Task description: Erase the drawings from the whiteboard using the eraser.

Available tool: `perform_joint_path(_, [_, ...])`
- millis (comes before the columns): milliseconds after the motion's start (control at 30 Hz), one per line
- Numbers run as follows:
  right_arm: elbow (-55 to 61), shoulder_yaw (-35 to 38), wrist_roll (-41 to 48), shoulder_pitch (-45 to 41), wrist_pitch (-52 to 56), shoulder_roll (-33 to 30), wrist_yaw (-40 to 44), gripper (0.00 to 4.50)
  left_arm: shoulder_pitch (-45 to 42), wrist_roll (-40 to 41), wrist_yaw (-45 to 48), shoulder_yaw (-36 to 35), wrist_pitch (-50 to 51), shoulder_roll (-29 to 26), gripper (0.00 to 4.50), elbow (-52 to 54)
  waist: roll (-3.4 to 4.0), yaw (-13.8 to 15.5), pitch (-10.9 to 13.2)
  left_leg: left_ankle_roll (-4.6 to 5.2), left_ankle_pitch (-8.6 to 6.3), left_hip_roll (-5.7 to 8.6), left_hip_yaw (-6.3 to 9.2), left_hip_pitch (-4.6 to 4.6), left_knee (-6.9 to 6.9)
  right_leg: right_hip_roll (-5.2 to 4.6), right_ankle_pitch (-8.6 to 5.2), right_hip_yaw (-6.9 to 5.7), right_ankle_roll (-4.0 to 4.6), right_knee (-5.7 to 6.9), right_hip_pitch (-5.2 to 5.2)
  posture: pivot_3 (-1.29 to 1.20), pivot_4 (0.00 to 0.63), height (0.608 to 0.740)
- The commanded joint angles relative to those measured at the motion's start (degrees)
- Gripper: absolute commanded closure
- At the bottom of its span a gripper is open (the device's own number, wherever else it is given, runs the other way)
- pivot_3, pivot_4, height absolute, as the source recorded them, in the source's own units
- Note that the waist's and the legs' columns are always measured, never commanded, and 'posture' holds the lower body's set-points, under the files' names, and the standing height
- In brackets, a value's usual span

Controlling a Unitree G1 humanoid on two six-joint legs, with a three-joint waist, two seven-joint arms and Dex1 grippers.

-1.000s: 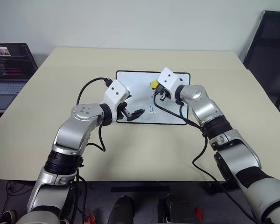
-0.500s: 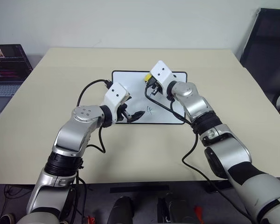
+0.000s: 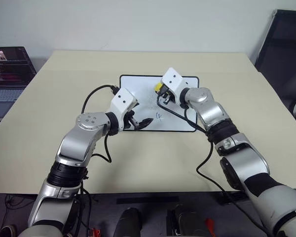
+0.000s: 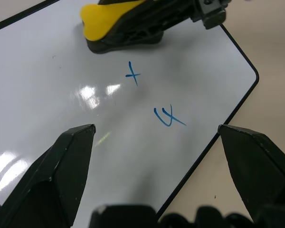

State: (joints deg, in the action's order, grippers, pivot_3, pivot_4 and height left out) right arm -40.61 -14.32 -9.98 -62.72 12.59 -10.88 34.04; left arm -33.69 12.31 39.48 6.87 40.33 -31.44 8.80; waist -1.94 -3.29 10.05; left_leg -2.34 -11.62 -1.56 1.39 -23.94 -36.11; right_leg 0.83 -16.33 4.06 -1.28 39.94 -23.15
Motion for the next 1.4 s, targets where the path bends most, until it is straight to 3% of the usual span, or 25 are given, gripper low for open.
perform_joint_path(33, [2.94,-1.29,-0.87,2.30,2.93,-0.80,1.69,3.49,-0.24,-0.07,0.21,0.01,-1.35,0.01,0.00,2.31,0.00,0.00,0.00,0.00,0.00,0.00,0.00,0.02,-0.01,0.00,0.00,0.00,0.00,0.01,0.01,0.00,0.150,0.740])
perform_joint_path(400, [3.00,4.14,0.90,-2.13,0.48,0.58,-7.79,3.49,0.00,0.18,0.07,-0.14,-1.13,-0.03,0.00,3.10,0.01,0.01,0.01,0.00,0.00,-0.01,0.01,-0.04,0.03,-0.01,0.00,0.02,0.00,-0.04,-0.05,0.00,0.150,0.740])
perform_joint_path(700, [6.55,-0.65,-0.92,3.25,3.00,-0.29,-2.20,3.49,0.71,0.31,-0.23,-0.07,-0.76,0.18,0.00,3.84,0.01,-0.05,0.01,0.00,0.00,-0.01,-0.01,-0.02,0.06,0.00,-0.02,0.03,0.03,-0.03,-0.05,0.00,0.150,0.740])
perform_joint_path(967, [10.04,1.22,-0.53,3.55,3.47,0.39,-6.37,3.49,0.99,0.32,-0.34,0.02,-0.88,0.38,0.00,3.76,0.01,-0.07,0.01,0.00,0.00,-0.03,-0.01,0.01,0.03,0.04,-0.02,0.03,0.02,0.01,-0.04,0.00,0.150,0.740])
perform_joint_path(1133, [22.57,6.96,5.24,6.71,9.51,-0.81,-5.56,3.50,2.32,-0.13,-1.74,-1.68,-1.87,0.22,0.00,3.12,0.02,0.09,0.02,0.00,0.00,-0.02,0.03,-0.06,0.06,0.01,-0.02,0.00,0.02,-0.05,-0.06,0.00,0.150,0.740])
perform_joint_path(1400, [59.17,17.31,19.27,23.07,29.97,-2.84,-5.23,3.50,7.74,2.39,-3.10,-7.07,-3.59,-0.20,0.00,4.01,0.02,0.46,0.02,0.00,-0.01,-0.05,0.16,-0.18,0.10,-0.07,-0.03,-0.05,0.03,-0.18,-0.09,0.00,0.150,0.740])
